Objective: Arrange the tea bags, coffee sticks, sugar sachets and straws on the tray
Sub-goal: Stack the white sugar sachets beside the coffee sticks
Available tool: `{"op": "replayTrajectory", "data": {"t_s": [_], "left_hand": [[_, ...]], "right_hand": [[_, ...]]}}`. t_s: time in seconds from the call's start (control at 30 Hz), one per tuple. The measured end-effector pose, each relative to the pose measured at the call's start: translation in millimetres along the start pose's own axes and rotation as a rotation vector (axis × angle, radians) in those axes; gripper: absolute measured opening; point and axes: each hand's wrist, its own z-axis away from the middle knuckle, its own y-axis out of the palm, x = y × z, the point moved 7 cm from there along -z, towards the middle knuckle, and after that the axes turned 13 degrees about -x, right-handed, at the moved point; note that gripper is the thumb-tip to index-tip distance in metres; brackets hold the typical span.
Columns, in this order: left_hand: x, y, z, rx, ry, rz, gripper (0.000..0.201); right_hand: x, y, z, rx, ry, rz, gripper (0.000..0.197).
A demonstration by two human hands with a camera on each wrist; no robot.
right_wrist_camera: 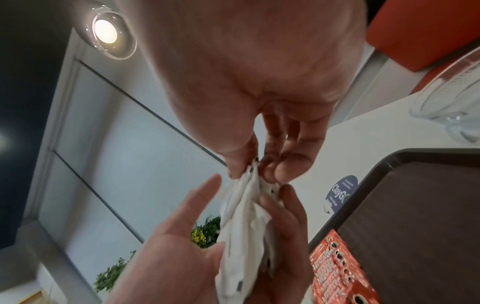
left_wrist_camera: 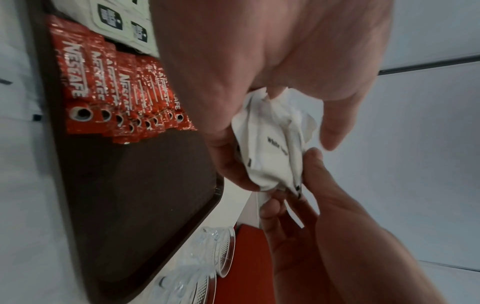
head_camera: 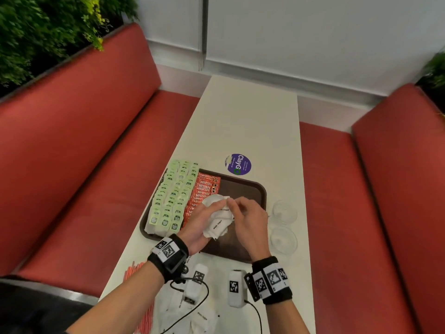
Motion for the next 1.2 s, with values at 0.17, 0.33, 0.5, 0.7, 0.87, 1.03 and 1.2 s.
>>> {"op": "replayTrajectory", "data": {"t_s": [0.17,0.33,0.5,0.7,0.87,1.03,1.2], "left_hand": [[-14.5,-7.1,-20.9,-0.134,0.099,-0.079,0.04],[-16.9,-12.0,-35.1,-0.118,0.156,-0.084,0.038],[-15.1,-27.1,-52.1,-0.211,0.133,-0.057,0.04],[-18.5,-50.0,-63.4,-0.283,0.133,-0.069,0.048],[-19.6,-59.0,-63.5,-0.319,0.118,-0.073,0.041],[-23.6,-64.6,-62.7,-0.334,0.101,-0.085,0.044],[-25.0,-69.6,-62.4,-0.336,0.065,-0.074,0.046]], "right_hand": [[-4.0,9.5,-23.7,0.065,0.117,-0.156,0.019],[-22.0,23.6,-39.9,0.136,0.275,-0.306,0.009],[-55.6,35.0,-72.4,0.09,0.377,-0.317,0.009],[-102.8,60.3,-142.9,-0.04,0.265,-0.002,0.01],[-125.1,112.7,-168.7,0.078,0.192,0.16,0.007],[-129.8,129.7,-172.3,0.071,0.143,0.279,0.007],[-127.4,131.7,-172.6,0.041,0.125,0.347,0.01]]}}
